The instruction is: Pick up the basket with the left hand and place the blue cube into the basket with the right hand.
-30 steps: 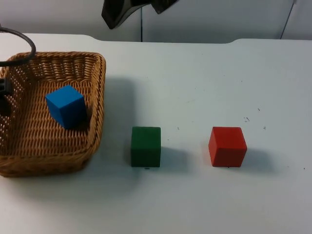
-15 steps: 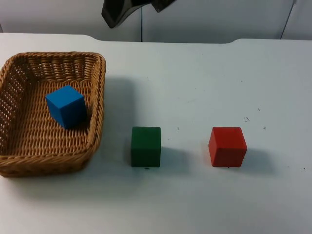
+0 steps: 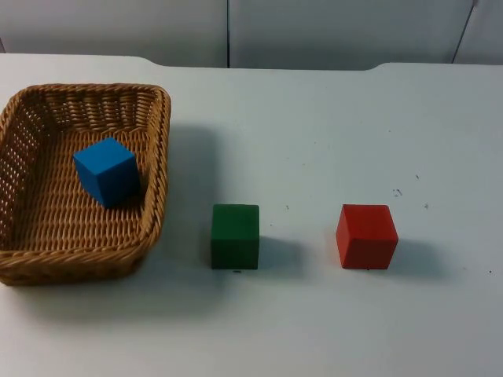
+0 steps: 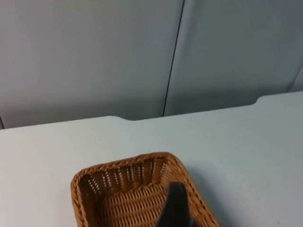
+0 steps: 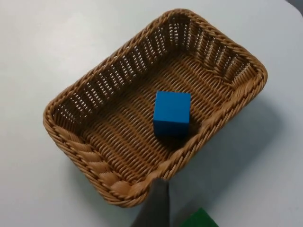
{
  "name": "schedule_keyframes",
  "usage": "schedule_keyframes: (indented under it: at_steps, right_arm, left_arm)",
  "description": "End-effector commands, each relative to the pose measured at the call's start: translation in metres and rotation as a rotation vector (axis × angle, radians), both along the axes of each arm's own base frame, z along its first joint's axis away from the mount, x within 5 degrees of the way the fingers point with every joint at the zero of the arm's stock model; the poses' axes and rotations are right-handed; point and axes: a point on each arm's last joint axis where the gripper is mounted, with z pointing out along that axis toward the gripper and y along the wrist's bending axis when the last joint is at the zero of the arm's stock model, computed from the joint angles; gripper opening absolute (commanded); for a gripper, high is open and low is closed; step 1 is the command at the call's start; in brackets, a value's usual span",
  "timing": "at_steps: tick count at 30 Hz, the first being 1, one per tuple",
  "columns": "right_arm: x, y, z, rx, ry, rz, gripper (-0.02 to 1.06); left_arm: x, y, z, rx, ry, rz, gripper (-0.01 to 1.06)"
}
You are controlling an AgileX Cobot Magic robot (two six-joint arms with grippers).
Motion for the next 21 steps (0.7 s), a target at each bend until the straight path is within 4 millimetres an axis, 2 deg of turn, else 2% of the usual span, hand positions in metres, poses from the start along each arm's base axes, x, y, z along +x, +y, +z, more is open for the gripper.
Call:
schedule_keyframes:
  at_steps: [1,6,12,15,21]
  right_arm:
    - [-0.017,-0.008,-0.002,0.037,-0.060,0.010,0.77]
    - [-0.053,-0.040,-0.026,0.073,-0.076,-0.018,0.77]
    - [-0.074,-0.061,-0.043,0.072,-0.064,-0.033,0.77]
    - [-0.088,-0.075,-0.049,0.067,-0.054,-0.035,0.77]
    - [-0.109,-0.095,-0.046,0.083,-0.069,-0.032,0.77]
  left_arm:
    - [-0.015,0.000,0.000,0.019,0.047,0.004,0.67]
    - [-0.045,-0.005,0.001,0.045,0.091,-0.052,0.67]
    - [-0.066,-0.009,-0.001,0.085,0.126,-0.109,0.67]
    - [-0.082,-0.012,-0.002,0.105,0.149,-0.151,0.67]
    - [-0.105,-0.016,-0.005,0.119,0.180,-0.201,0.70]
